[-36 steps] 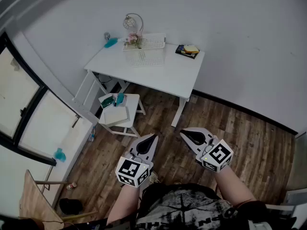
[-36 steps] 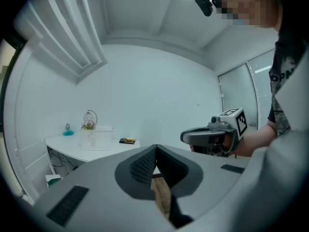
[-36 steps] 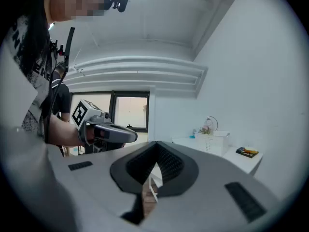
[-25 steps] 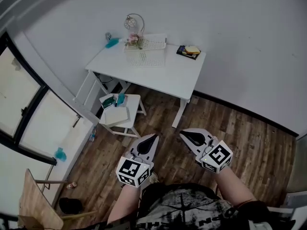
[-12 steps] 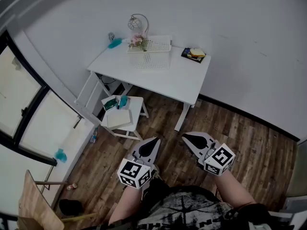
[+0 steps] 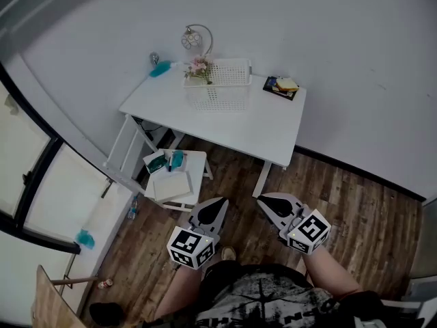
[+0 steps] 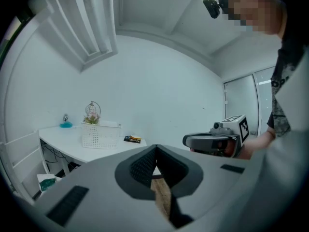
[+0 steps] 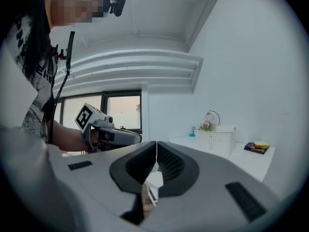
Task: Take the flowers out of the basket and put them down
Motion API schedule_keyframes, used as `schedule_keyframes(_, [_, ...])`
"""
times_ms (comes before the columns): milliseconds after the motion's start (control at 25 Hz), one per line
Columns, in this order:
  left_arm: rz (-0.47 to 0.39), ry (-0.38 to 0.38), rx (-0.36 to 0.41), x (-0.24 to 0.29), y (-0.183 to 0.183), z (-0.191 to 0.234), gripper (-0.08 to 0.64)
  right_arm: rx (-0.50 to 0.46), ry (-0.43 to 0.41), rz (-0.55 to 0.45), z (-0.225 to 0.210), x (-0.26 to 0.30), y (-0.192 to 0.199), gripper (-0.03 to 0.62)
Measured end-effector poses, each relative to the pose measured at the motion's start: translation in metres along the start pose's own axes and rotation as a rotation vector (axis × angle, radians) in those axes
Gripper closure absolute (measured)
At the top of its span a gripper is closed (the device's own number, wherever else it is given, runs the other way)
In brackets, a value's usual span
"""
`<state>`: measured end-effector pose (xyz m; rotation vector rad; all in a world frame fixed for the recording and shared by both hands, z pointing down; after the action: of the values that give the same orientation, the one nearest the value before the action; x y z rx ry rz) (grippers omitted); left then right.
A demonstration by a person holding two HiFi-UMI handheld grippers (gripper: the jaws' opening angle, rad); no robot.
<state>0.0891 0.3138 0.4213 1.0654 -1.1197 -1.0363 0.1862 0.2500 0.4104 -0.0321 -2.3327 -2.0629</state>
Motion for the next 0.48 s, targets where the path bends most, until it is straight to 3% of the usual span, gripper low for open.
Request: schedule_keyframes(480, [0.025,0.098,0.009,0.033,-0.017,0.123,0.546,0.01,0.076,-0.016,-0.035,0.115,-0.004,0.574])
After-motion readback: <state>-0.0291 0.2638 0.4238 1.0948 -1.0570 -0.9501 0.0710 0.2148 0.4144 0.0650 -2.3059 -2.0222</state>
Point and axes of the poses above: the fingertips, and each gripper's own axes: x forward along the fingers, z to its left, y out of its underside, the point moved 2 cm from there along -x, backward along the fingers, and after that the axes turned 3 degrees about x, right-handed, at the moved point
